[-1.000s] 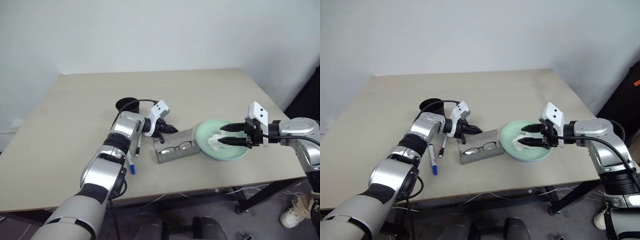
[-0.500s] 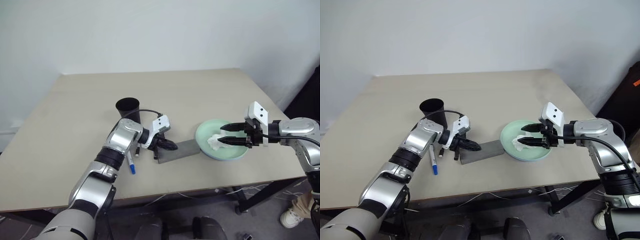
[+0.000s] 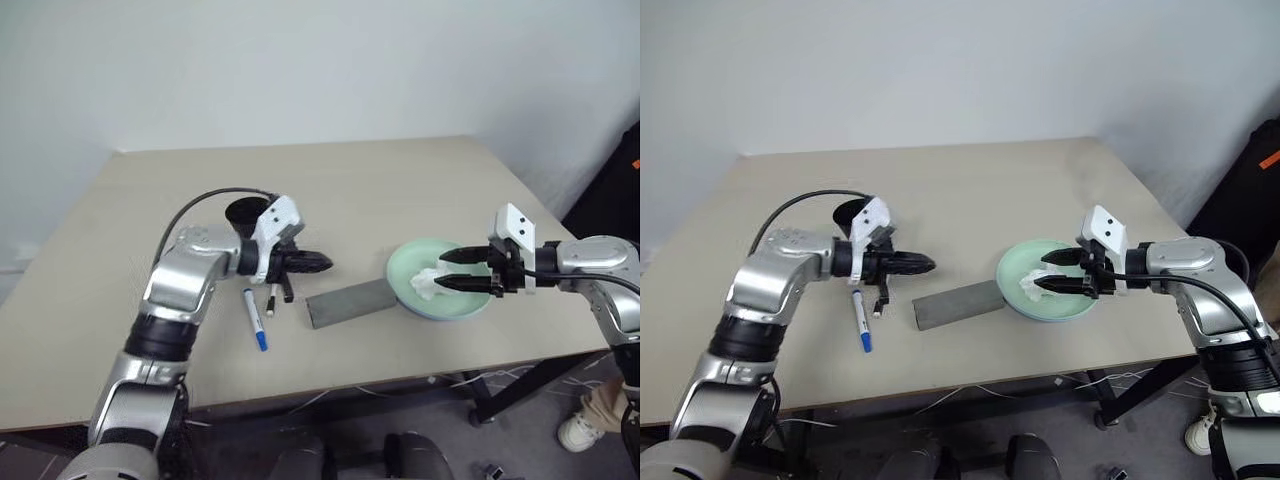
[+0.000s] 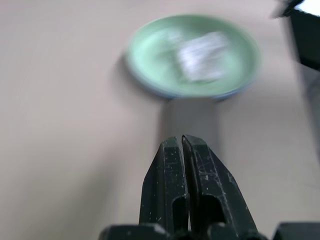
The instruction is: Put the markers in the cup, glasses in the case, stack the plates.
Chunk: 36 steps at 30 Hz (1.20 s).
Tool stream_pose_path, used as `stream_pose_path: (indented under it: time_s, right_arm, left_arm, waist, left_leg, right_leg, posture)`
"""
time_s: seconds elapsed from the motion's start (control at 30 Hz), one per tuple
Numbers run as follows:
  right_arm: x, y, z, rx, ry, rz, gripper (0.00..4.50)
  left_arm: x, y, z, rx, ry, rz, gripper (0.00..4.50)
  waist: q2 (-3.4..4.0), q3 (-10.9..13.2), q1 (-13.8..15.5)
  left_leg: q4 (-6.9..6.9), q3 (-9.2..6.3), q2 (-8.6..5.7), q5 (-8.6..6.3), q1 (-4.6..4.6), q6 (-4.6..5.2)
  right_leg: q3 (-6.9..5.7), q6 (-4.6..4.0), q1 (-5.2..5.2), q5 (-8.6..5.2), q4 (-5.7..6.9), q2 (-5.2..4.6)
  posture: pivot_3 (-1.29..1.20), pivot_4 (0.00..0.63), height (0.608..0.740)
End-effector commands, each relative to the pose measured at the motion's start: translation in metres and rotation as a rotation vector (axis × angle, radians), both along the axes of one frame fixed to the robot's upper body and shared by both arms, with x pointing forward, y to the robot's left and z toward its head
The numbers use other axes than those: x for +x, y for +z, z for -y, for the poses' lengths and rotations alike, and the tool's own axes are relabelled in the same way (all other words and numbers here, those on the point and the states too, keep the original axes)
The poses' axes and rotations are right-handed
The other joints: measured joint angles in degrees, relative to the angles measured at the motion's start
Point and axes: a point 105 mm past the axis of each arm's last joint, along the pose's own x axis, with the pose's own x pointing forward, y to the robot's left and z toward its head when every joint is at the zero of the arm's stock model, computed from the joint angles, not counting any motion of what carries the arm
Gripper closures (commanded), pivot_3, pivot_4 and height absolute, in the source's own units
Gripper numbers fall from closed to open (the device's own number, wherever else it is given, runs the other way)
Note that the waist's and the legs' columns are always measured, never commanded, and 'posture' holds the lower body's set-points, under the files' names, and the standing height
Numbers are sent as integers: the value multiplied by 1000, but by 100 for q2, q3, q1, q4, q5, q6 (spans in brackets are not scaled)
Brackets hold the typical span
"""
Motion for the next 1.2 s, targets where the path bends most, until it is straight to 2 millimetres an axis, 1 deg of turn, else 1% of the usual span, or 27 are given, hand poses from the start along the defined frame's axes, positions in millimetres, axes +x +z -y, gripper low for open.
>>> stream_pose_path:
  time_s: [0.03, 0.13, 0.23, 0.27, 0.3, 0.33, 0.47, 0.53, 0.63, 0.67, 0.73, 0.87, 0.97, 1.07, 1.2]
  right_arm:
    - [-2, 11, -2, 13, 22, 37, 2036]
    - [-1, 10, -3, 13, 28, 32, 2036]
    - [1, 10, -5, 13, 35, 32, 2036]
    - [1, 10, -6, 13, 39, 31, 2036]
    - [1, 10, -6, 13, 42, 30, 2036]
    - [1, 10, -6, 13, 44, 30, 2036]
    - [2, 9, -7, 14, 46, 30, 2036]
    - [2, 8, -8, 15, 46, 29, 2036]
    - [2, 8, -7, 15, 44, 28, 2036]
    - [1, 7, -7, 16, 44, 28, 2036]
    - [1, 7, -7, 16, 42, 27, 2036]
    - [1, 7, -6, 16, 40, 25, 2036]
    - [2, 8, -8, 17, 42, 26, 2036]
    - [2, 8, -8, 17, 44, 27, 2036]
    - [2, 8, -8, 15, 43, 28, 2036]
  left_arm:
    - [2, 13, -14, -28, 162, 50, 4463]
    - [5, -1, -28, -29, 318, 4, 4463]
    - [3, -6, -28, -64, 375, -32, 4463]
    - [3, -6, -28, -76, 392, -41, 4096]
    - [4, -6, -30, -84, 413, -45, 3930]
    - [5, -6, -32, -92, 433, -51, 3612]
    - [10, -9, -40, -76, 512, -57, 2232]
    - [16, -10, -45, -26, 561, -23, 1510]
    - [21, -12, -51, -6, 629, -21, 438]
    - [22, -12, -53, 3, 650, -21, 142]
    - [24, -16, -56, 37, 687, -26, 142]
    - [26, -24, -50, 71, 700, -43, 142]
    - [28, -36, -44, 110, 723, -70, 142]
    - [28, -42, -37, 130, 721, -83, 142]
    - [26, -54, -34, 186, 728, -109, 142]
  waist:
    - [-1, 1, 16]
    - [-1, 0, 19]
    - [-1, 0, 19]
    - [-1, 0, 19]
    - [-1, 0, 18]
    - [-1, 0, 19]
    - [-1, 0, 18]
    - [-1, 0, 18]
    - [-1, 0, 22]
    - [-1, 0, 22]
    - [-2, 0, 20]
    - [-1, 0, 22]
    - [-1, 0, 22]
    - [-2, 0, 21]
    - [-2, 0, 21]
  left_leg:
    - [1, 0, 0, 0, 0, 0]
    - [2, 0, -1, 1, 5, 0]
    - [2, 0, -1, 6, 5, -11]
    - [2, 0, -1, 15, 5, -26]
    - [2, 0, -1, 16, 4, -28]
    - [2, 0, -1, 17, 3, -30]
    - [0, 1, -1, 17, 3, -33]
    - [0, 1, -1, 17, 3, -33]
    - [0, 1, -1, 18, 3, -33]
    - [0, 1, -1, 17, 3, -33]
    - [0, 1, -1, 17, 3, -32]
    - [-2, 1, -1, 17, 3, -35]
    - [-2, 1, -1, 17, 1, -38]
    - [-2, 2, -1, 17, 1, -38]
    - [-3, 2, -1, 16, 1, -38]
  right_leg:
    - [0, 0, 1, 0, 0, 0]
    - [1, 0, 7, 0, -2, -2]
    - [1, 0, 7, 0, -2, -1]
    - [0, 0, 6, 0, -1, 0]
    - [0, 0, 5, 0, 0, 0]
    - [0, 0, 3, 0, 1, 0]
    - [0, 0, 2, 0, 1, 1]
    - [0, 0, 2, 0, 0, 1]
    - [0, 0, 3, 0, 0, 1]
    - [0, 0, 3, 0, 0, 0]
    - [0, 0, 3, 0, 0, -1]
    - [0, 0, 2, 1, 0, 0]
    - [0, 0, -1, 1, 0, -1]
    - [0, 0, -1, 1, -1, -1]
    - [0, -1, -2, 1, 0, -1]
  posture:
    - [0, 0, 723]
    - [0, 0, 723]
    - [0, 0, 723]
    - [0, 0, 723]
    - [0, 0, 723]
    - [0, 0, 723]
    - [0, 0, 723]
    - [0, 0, 723]
    - [0, 0, 723]
    - [0, 0, 723]
    - [0, 0, 723]
    - [0, 0, 723]
    - [0, 0, 723]
    - [0, 0, 723]
    - [0, 0, 723]
